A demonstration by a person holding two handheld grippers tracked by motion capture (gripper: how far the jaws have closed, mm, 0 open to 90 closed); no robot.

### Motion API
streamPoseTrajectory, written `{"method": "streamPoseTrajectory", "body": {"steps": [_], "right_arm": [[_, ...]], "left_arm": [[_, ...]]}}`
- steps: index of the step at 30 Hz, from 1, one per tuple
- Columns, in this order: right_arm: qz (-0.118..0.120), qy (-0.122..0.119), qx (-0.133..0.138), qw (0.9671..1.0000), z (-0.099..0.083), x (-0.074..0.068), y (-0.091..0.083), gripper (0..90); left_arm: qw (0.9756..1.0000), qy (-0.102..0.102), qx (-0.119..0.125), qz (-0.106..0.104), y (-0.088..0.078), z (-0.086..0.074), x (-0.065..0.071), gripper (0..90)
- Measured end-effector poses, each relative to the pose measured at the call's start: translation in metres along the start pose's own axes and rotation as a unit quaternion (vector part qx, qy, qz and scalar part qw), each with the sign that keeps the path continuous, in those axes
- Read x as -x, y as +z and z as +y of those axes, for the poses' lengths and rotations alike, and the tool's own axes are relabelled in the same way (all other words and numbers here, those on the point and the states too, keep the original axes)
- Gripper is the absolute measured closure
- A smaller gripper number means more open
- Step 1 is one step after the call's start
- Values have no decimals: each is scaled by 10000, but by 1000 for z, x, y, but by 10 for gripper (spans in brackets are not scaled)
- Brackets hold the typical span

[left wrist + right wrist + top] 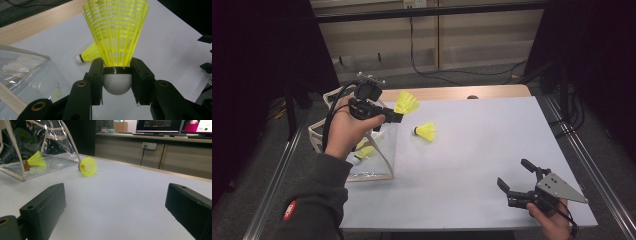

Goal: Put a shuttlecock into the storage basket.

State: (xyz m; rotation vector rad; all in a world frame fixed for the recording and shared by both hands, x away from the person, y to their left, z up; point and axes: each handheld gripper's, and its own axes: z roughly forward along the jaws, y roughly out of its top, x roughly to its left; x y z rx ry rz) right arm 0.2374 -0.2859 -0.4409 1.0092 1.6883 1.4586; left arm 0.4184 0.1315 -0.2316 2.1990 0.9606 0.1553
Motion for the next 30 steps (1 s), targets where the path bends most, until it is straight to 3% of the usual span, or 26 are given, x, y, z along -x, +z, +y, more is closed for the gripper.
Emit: {"method": "streamPoseTrajectory", "body": {"steps": [30], "right_arm": [[2, -4, 8, 10000, 0, 0, 0, 27]], "left_arm": [[9998, -50, 62, 190, -13, 3, -7, 648]]}}
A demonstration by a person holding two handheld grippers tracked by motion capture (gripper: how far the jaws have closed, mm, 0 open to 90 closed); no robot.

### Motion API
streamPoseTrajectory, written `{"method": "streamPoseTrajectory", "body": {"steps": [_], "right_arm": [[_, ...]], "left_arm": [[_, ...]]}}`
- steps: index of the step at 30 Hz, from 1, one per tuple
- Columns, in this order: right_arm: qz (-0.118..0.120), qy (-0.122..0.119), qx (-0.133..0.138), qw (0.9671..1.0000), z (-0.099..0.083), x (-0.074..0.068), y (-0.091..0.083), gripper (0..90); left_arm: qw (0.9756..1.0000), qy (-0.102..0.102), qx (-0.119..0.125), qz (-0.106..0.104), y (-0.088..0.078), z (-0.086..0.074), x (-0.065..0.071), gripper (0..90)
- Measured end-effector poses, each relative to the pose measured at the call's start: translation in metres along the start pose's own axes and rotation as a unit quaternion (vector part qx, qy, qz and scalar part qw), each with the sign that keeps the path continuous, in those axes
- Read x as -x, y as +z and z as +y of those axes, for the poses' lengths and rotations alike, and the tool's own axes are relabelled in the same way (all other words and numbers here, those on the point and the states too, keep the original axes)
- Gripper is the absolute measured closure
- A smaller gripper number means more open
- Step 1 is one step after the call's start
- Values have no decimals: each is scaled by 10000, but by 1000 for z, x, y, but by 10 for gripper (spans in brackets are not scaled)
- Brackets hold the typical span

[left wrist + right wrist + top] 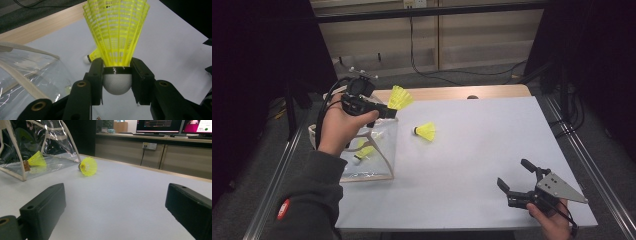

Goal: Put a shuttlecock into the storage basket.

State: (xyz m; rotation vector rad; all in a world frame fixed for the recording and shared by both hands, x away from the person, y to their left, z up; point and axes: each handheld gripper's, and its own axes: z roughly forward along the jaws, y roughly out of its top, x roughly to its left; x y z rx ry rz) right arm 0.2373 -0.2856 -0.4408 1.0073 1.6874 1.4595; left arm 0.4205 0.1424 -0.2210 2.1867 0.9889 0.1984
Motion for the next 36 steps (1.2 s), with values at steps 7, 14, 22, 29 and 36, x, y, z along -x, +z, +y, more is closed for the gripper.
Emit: {"method": "streamPoseTrajectory", "body": {"steps": [7, 14, 22, 29, 36], "right_arm": [[-5, -4, -3, 10000, 0, 0, 0, 27], [1, 3, -14, 10000, 0, 0, 0, 27], [-1, -5, -16, 10000, 0, 0, 0, 27], [3, -10, -18, 10000, 0, 0, 0, 27], [2, -10, -23, 10000, 0, 0, 0, 27]], "left_arm": [[10000, -42, 13, 71, -4, 0, -3, 647], [9999, -104, 27, 132, -8, -2, -8, 647], [9997, -138, 24, 187, -14, -3, -13, 648], [9995, -201, 39, 236, -17, -4, -17, 647], [9992, -209, 34, 348, -20, -5, -20, 648]]}}
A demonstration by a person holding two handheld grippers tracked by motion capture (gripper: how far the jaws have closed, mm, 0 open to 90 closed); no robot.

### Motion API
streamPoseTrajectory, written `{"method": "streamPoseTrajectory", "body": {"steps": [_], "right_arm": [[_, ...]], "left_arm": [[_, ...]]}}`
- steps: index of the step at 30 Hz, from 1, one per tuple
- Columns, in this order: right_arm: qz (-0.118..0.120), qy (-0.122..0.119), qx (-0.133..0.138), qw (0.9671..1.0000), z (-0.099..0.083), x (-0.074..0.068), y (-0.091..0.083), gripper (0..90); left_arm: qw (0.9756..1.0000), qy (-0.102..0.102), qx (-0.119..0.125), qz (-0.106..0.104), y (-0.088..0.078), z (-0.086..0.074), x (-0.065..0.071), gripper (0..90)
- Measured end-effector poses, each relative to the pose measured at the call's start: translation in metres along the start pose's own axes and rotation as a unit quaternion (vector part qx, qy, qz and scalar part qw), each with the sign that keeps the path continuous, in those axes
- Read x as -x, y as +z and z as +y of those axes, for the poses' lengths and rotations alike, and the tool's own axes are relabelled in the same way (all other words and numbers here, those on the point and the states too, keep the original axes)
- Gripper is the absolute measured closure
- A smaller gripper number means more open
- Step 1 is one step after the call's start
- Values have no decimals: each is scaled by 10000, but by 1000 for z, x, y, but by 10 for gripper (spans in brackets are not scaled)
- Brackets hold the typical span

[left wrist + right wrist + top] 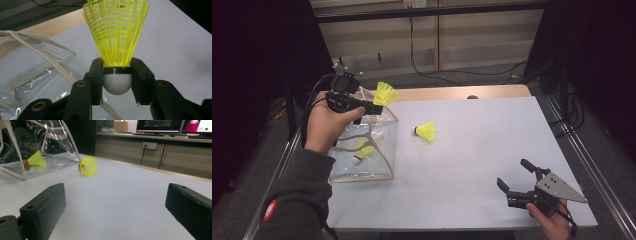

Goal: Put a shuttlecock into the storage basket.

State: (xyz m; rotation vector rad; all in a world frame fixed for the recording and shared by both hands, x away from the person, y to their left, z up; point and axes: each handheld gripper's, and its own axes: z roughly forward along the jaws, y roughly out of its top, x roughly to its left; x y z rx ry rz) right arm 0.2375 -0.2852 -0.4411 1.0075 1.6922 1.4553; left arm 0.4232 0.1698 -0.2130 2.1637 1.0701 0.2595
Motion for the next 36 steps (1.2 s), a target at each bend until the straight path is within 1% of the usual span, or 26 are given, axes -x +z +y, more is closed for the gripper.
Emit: {"method": "streamPoseTrajectory", "body": {"steps": [1, 4, 7, 11, 12, 16, 17, 19, 28, 36], "right_arm": [[-2, 0, 1, 10000, 0, 0, 0, 27], [-3, -1, 2, 10000, 0, 0, 0, 27], [-3, -4, -2, 10000, 0, 0, 0, 27], [-3, 2, 0, 10000, 0, 0, 0, 27], [-3, -4, 1, 10000, 0, 0, 0, 27], [-5, -3, 0, 10000, 0, 0, 0, 27], [-5, -2, 2, 10000, 0, 0, 0, 27], [-5, -3, 0, 10000, 0, 0, 0, 27], [-4, -4, 2, 10000, 0, 0, 0, 27], [2, 2, 4, 10000, 0, 0, -1, 27]], "left_arm": [[10000, -16, 19, 8, 0, 0, 0, 648], [10000, 18, -8, 27, -2, 0, -1, 648], [10000, -21, 28, 47, -4, 0, -2, 648], [10000, -13, 7, 58, -6, -1, -4, 648], [10000, -44, 22, 64, -6, -1, -4, 648], [10000, -35, 14, 88, -7, -2, -7, 647], [9999, -82, 37, 93, -7, -3, -7, 648], [9999, -50, 14, 103, -8, -3, -8, 648], [9998, -79, 39, 150, -12, -4, -11, 647], [9996, -120, 59, 234, -15, -6, -16, 647]]}}
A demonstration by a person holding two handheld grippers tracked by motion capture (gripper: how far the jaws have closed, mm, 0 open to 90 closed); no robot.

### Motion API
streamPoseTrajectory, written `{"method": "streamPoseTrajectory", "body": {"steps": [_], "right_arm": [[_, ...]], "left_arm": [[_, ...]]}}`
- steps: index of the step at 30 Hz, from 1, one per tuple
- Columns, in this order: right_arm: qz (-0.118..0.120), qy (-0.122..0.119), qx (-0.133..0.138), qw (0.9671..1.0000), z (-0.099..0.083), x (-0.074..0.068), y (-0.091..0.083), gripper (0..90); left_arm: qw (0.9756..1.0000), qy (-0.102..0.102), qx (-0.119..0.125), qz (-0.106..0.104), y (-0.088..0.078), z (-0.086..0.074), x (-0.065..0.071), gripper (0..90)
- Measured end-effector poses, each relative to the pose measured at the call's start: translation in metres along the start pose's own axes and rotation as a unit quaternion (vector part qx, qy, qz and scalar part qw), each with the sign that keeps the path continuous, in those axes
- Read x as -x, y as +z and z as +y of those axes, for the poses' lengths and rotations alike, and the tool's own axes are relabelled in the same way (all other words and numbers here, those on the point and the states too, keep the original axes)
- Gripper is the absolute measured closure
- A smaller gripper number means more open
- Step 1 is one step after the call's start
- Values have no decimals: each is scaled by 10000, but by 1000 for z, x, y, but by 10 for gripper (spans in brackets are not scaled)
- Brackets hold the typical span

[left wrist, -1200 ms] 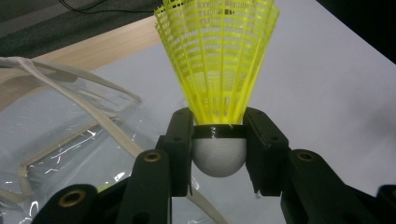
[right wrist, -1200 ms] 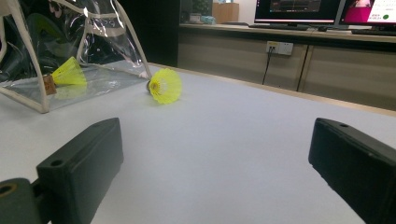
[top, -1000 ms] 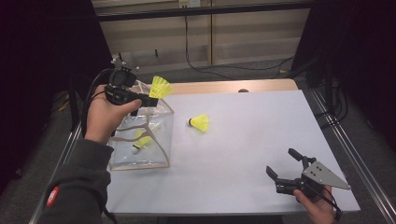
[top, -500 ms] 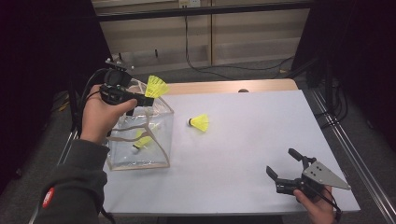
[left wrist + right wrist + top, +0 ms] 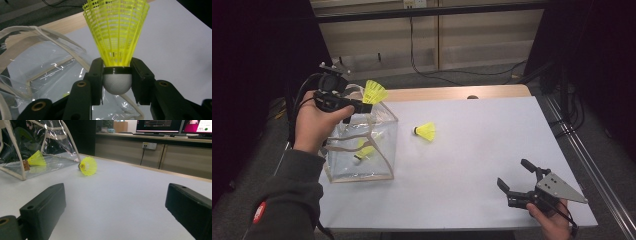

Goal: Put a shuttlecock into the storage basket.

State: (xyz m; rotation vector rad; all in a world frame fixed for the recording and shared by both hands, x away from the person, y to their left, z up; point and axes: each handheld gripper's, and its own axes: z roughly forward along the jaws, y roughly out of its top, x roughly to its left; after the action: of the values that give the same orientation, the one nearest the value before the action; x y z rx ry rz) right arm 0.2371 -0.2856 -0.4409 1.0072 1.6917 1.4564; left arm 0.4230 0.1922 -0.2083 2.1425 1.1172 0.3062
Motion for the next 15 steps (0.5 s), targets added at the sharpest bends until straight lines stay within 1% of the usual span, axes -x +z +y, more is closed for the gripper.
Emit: {"method": "streamPoseTrajectory", "body": {"steps": [8, 12, 15], "right_arm": [[-4, -7, -10, 10000, 0, 0, 0, 27], [-5, -9, -9, 10000, 0, 0, 0, 27], [-7, -8, -7, 10000, 0, 0, 0, 27]], "left_arm": [[10000, -76, -4, 36, -2, -3, -6, 647], [10000, -66, -30, 58, -2, -5, -8, 647], [9999, -112, -10, 92, -2, -6, -10, 647]]}}
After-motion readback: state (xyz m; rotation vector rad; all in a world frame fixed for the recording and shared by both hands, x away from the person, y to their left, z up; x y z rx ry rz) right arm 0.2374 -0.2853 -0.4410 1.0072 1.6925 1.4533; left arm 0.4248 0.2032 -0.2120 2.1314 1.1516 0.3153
